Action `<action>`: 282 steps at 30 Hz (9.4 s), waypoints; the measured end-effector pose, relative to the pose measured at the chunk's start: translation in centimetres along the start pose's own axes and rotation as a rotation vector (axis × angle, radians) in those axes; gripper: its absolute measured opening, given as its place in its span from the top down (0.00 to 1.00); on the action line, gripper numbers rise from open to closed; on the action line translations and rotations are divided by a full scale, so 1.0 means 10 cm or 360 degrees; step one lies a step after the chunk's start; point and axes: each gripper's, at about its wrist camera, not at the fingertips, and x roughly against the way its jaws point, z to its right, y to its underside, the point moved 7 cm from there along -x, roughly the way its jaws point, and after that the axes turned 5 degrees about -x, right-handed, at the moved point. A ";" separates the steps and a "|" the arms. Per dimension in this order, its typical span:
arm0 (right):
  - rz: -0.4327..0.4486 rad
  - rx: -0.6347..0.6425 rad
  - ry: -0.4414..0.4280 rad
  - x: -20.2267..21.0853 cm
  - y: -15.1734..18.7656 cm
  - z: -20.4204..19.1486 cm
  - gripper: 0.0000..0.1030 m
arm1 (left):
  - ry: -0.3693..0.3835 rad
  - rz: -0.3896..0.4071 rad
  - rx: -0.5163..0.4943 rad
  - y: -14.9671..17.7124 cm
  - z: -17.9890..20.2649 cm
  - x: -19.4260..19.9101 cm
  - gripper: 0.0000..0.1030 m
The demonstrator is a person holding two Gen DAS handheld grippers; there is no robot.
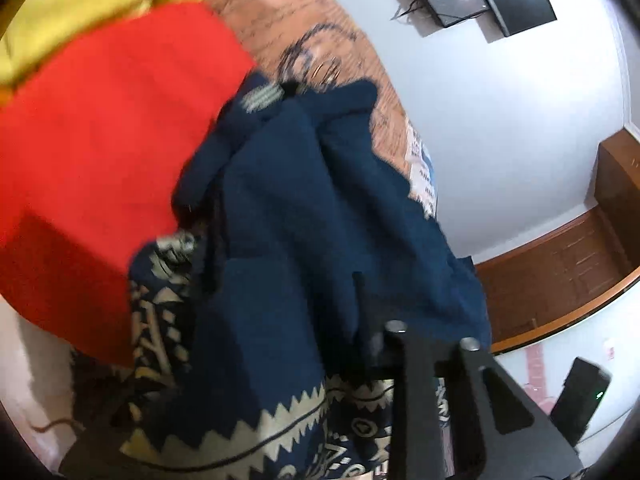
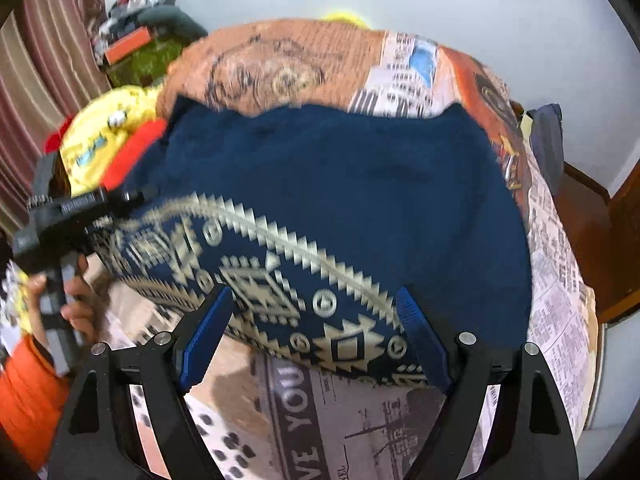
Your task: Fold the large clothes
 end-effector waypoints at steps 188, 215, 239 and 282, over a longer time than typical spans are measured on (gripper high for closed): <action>-0.0126 -0.0778 -0.0612 -0.33 -0.22 1.63 0.65 | 0.0071 -0.0713 -0.0546 0.73 1.99 -1.47 0.42; -0.0021 -0.0369 -0.0762 -0.18 -1.19 -0.62 0.71 | -0.0060 -0.0296 -0.0631 -0.74 1.29 0.73 0.46; -0.0306 -0.0100 -0.0505 -1.58 -0.83 -1.41 0.54 | -0.0343 -0.0486 -0.0396 -0.67 -0.72 0.33 0.26; 0.1193 0.0165 -0.0495 2.82 -0.04 -1.78 0.48 | -0.0532 0.1066 -0.1425 0.86 2.42 4.02 0.22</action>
